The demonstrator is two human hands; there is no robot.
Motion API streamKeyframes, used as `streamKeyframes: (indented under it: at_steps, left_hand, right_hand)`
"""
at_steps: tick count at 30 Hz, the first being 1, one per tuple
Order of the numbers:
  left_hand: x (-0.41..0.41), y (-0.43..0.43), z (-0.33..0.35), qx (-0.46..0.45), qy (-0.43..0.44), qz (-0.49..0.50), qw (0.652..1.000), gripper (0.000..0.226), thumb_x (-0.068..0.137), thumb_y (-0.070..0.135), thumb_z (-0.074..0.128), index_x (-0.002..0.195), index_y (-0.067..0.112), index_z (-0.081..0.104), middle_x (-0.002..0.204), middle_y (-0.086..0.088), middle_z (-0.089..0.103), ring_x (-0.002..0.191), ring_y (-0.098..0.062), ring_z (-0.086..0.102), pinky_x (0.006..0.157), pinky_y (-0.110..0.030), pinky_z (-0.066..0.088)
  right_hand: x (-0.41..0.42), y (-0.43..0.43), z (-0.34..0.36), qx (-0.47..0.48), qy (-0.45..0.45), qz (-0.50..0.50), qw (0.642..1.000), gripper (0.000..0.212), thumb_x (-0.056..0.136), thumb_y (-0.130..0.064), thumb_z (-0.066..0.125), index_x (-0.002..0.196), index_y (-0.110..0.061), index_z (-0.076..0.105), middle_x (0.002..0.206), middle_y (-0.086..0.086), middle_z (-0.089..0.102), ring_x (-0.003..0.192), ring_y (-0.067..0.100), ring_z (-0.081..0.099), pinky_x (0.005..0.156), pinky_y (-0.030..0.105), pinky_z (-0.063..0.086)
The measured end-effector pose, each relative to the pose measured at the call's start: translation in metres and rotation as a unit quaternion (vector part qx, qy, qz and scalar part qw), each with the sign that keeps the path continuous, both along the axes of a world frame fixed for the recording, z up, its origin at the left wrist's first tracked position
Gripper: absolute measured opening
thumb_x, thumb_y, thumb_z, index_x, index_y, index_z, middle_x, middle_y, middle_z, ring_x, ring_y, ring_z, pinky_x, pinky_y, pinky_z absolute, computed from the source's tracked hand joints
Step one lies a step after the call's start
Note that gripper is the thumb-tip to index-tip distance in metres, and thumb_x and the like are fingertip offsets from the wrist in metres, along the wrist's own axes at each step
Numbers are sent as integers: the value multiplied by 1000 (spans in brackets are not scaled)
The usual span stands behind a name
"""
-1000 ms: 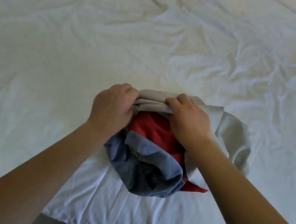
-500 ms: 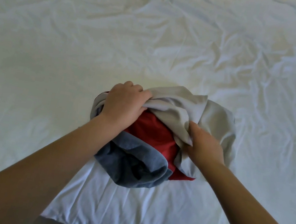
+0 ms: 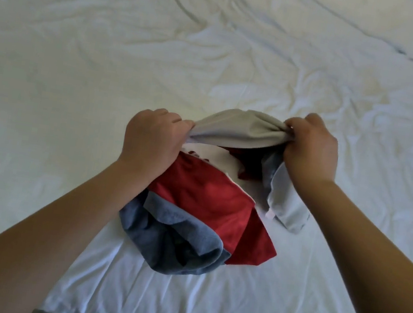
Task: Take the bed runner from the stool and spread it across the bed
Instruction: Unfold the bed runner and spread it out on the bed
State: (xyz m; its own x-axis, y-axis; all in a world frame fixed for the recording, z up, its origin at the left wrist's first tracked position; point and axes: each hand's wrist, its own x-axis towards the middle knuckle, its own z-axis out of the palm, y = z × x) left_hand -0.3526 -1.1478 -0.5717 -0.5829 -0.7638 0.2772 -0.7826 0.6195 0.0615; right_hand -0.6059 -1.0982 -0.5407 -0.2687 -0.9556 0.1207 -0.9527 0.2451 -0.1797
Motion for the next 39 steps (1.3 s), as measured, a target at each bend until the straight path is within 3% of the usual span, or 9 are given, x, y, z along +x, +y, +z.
streamKeyframes:
  at_steps: [4, 11, 16, 19, 23, 30, 33, 36, 39]
  left_hand:
    - [30, -11, -6, 37, -28, 85, 995, 2, 72, 11, 64, 72, 12, 63, 60, -5, 54, 56, -24, 46, 49, -30, 30]
    - [8, -16, -42, 143, 4, -11, 990, 67, 69, 44, 71, 127, 18, 51, 122, -6, 59, 107, -28, 57, 83, -41, 51]
    - [-24, -26, -63, 132, 77, -49, 987, 34, 78, 21, 52, 107, 18, 67, 86, -6, 70, 75, -33, 66, 58, -41, 53]
    - [-16, -47, -58, 97, 78, -71, 990, 37, 76, 33, 41, 89, 17, 72, 72, -8, 67, 64, -34, 64, 48, -37, 50]
    - [26, -92, -43, 47, 9, -63, 997, 40, 73, 37, 37, 87, 20, 71, 73, -7, 63, 69, -33, 62, 49, -32, 44]
    - [140, -135, -51, 79, -179, 6, 981, 16, 63, 14, 77, 73, 11, 65, 68, -13, 55, 61, -35, 56, 46, -31, 37]
    - [171, -130, -61, 110, -245, 51, 962, 23, 65, 18, 81, 76, 10, 64, 70, -13, 55, 62, -35, 56, 48, -29, 32]
    - [171, -120, -66, 90, -198, 79, 973, 15, 69, 14, 71, 79, 9, 61, 72, -13, 56, 65, -34, 55, 49, -32, 37]
    - [147, -114, -67, 112, -139, 67, 982, 51, 70, 32, 67, 116, 13, 57, 106, -14, 61, 88, -36, 59, 68, -40, 49]
  right_hand:
    - [49, -36, -11, 23, -25, 56, 998, 28, 69, -7, 63, 97, -11, 67, 98, 13, 56, 82, 36, 59, 66, 36, 45]
    - [95, -24, -69, 60, -92, 152, 982, 19, 76, -14, 66, 93, -8, 65, 92, 11, 55, 77, 35, 56, 55, 34, 41]
    - [71, -15, -66, 47, -91, 124, 987, 46, 75, -15, 61, 121, -18, 59, 112, 5, 56, 101, 27, 55, 64, 35, 50]
    - [55, -9, -67, 99, -52, 75, 991, 65, 75, -21, 69, 135, -19, 45, 132, 6, 46, 117, 27, 48, 80, 38, 49]
    - [56, -11, -71, 131, -33, 65, 989, 63, 80, -21, 66, 138, -19, 42, 133, 8, 45, 115, 29, 50, 83, 40, 48]
    - [112, -32, -85, 138, -62, 130, 980, 46, 84, -15, 57, 129, -20, 52, 124, 5, 53, 108, 28, 53, 83, 39, 47]
    - [137, -38, -92, 152, -63, 176, 971, 40, 88, -19, 52, 128, -20, 53, 120, 4, 54, 104, 27, 55, 77, 37, 48]
    - [155, -39, -97, 176, -43, 215, 960, 37, 90, -22, 47, 127, -21, 52, 117, 3, 54, 102, 26, 55, 72, 36, 48]
    - [164, -36, -99, 184, -46, 223, 956, 34, 93, -31, 45, 125, -21, 53, 114, 3, 55, 100, 24, 56, 71, 38, 50]
